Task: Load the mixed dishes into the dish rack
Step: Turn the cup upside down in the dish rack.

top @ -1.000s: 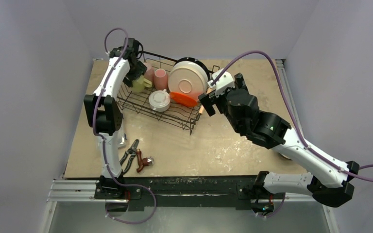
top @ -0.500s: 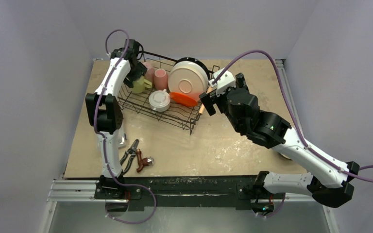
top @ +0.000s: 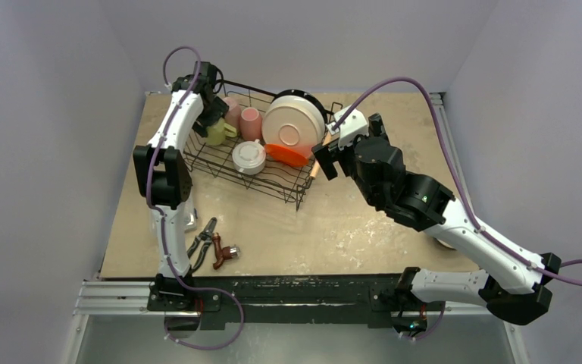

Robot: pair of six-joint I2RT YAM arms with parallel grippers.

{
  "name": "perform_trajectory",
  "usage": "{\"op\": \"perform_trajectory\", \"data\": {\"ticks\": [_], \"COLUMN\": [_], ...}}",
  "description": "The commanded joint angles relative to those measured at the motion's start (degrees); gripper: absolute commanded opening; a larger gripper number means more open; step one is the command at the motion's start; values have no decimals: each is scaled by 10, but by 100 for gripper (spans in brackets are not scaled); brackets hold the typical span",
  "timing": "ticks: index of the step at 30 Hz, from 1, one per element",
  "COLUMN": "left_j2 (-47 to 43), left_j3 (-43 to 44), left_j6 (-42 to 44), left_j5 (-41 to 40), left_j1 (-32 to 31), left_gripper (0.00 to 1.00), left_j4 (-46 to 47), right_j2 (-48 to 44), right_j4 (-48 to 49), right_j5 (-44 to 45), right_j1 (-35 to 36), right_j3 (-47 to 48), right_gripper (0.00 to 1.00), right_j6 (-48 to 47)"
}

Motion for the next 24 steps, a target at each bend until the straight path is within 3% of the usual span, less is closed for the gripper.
{"op": "perform_trajectory", "data": {"ticks": [1, 12, 24], "left_j2": [1, -6, -18], "left_j3": [0, -1, -7], "left_j6": [-38, -35, -60], "left_j5": [51, 59, 92], "left_j1": [15, 16, 19], "left_gripper": [37, 73, 93], "left_j4": [74, 72, 70], "right_j2": [-3, -2, -9], "right_j4": [6, 11, 12], "right_j5": [3, -4, -10], "right_j1": [-5, -9, -17], "right_j3": [13, 7, -1], "right_gripper": [99, 99, 99], "right_j6": [12, 15, 24]}}
